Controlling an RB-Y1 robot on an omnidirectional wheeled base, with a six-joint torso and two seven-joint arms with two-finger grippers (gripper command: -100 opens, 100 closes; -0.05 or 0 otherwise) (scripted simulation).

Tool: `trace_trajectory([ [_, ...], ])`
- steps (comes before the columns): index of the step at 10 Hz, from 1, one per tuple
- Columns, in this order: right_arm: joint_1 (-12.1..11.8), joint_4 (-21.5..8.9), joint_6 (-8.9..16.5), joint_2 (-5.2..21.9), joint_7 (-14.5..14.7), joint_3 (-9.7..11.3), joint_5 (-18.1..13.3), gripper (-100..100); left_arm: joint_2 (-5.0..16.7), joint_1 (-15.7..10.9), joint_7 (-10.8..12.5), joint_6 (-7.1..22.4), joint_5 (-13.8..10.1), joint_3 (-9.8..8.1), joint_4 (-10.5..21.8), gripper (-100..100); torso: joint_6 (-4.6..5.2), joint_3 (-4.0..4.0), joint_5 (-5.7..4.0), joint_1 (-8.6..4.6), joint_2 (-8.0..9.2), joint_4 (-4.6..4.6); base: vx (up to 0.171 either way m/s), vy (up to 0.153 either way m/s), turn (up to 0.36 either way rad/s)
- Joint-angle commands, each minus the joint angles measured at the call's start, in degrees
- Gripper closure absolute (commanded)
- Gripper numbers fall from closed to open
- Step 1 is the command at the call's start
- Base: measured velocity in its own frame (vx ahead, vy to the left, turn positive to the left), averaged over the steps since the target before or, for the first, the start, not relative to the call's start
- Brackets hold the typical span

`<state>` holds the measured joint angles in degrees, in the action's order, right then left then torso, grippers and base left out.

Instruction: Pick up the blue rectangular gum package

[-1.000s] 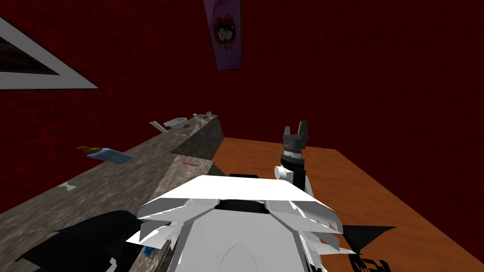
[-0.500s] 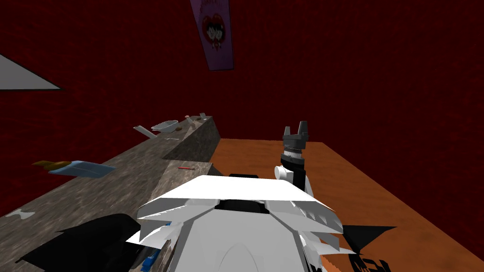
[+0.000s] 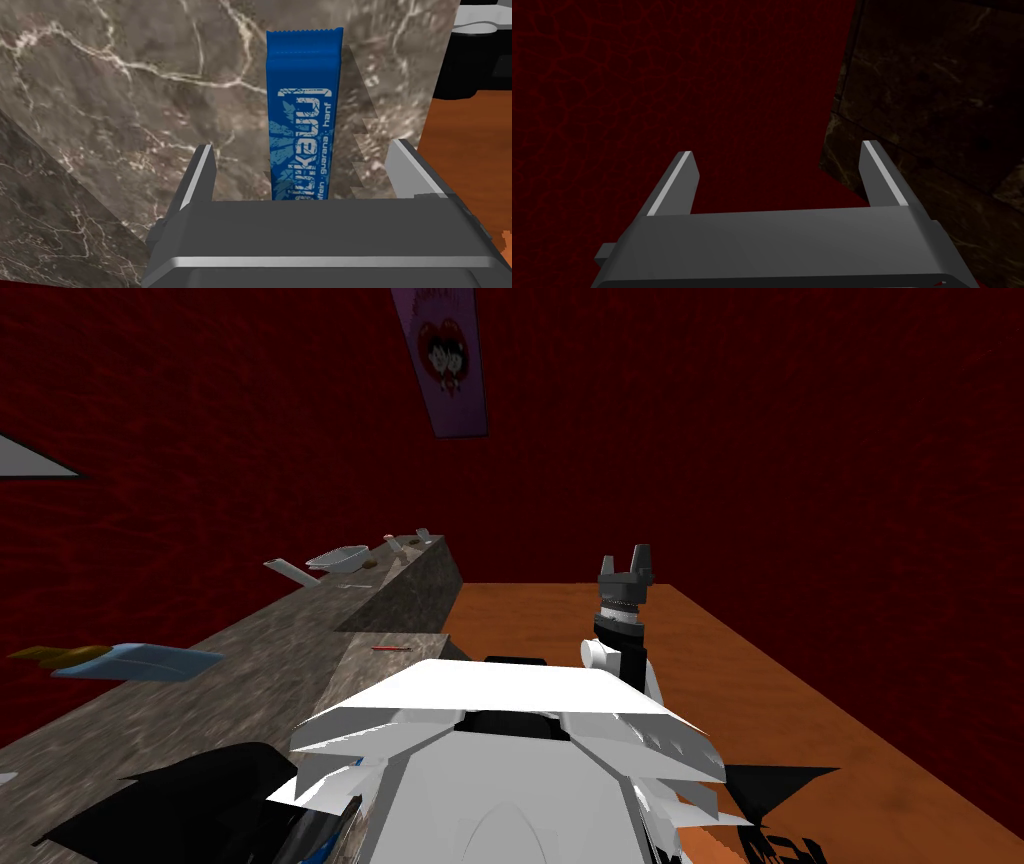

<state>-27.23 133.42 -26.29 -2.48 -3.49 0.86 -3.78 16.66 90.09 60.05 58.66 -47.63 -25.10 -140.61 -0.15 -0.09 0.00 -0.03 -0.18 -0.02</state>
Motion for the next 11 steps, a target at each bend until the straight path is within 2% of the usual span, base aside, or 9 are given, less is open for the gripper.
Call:
trace_trajectory([
  [1,0.0,0.0,0.0,0.0,0.0,0.0,0.0,0,-0.2,-1.1,-0.8,-0.6,0.5,0.56,1.7,-100,0.00,0.00,0.00,0.00,0.00,0.00,0.000,0.000,0.000],
  [4,0.0,0.0,0.0,0.0,0.0,0.0,0.0,0,-0.6,-3.4,-2.3,-1.7,1.4,1.69,5.2,-100,0.00,-0.03,-0.01,-0.03,-0.05,-0.01,0.009,-0.007,-0.006],
  [5,0.0,0.0,0.0,0.0,0.0,0.0,0.0,0,-0.6,-2.9,-1.8,-1.3,1.2,1.45,4.4,-100,0.00,-0.03,-0.01,-0.04,-0.05,-0.01,0.000,0.000,0.000],
  [6,0.0,0.0,0.0,0.0,0.0,0.0,0.0,0,-0.6,-3.0,-1.9,-1.5,1.3,1.52,4.5,100,0.00,-0.03,-0.01,-0.04,-0.04,-0.01,0.000,0.000,0.000],
  [10,0.0,0.0,0.0,0.0,0.0,0.0,0.0,0,-0.6,-2.9,-1.9,-1.4,1.3,1.53,4.5,100,0.01,-0.01,0.01,0.03,-0.02,0.00,0.000,0.000,0.000],
  [11,0.0,0.0,0.0,0.0,0.0,0.0,0.0,0,-0.6,-2.9,-1.9,-1.4,1.3,1.53,4.5,0,0.01,-0.01,0.01,0.03,-0.01,0.00,0.000,0.000,0.000],
])
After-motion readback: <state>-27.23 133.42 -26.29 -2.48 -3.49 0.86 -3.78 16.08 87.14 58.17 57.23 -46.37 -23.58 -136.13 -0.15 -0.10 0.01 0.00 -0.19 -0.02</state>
